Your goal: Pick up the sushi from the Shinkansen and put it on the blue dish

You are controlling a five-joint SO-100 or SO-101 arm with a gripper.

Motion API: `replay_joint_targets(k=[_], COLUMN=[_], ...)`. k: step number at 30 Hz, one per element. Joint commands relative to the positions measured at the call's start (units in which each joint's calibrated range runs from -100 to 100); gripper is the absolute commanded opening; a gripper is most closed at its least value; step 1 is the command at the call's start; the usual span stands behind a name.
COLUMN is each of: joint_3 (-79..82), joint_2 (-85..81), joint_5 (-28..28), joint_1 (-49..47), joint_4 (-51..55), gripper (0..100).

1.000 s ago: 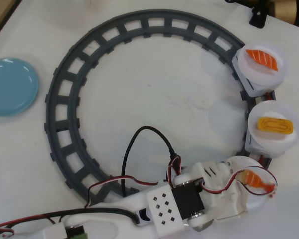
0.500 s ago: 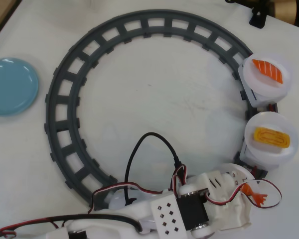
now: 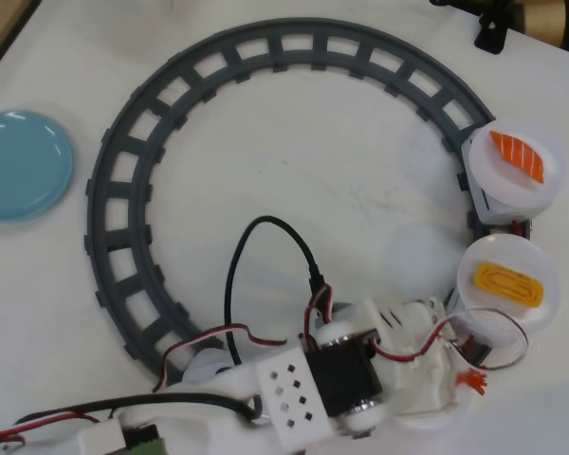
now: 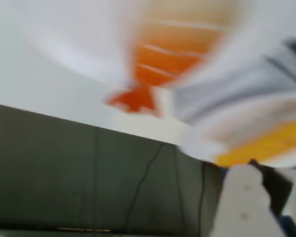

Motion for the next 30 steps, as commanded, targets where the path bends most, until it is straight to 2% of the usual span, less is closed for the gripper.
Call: replay_joint_targets(k=[1, 5, 11, 13, 17, 26, 30], joint_3=[-8.2, -10.5, -16.9, -17.7, -16.2, 7.7, 22.0], joint_2=[-5.4, -5.0, -5.9, -5.9, -6.0, -16.3, -23.5], joint_5=[-1.5, -4.2, -7.9, -9.7, -9.9, -10.3, -10.4], joint_1=[-2.1, -2.8, -1.0, 0.1, 2.0, 2.1, 1.8], joint_4=[6.6, 13.3, 26.0, 26.0, 26.0, 25.4, 20.5], gripper=[3, 3, 17, 20, 20, 20, 20])
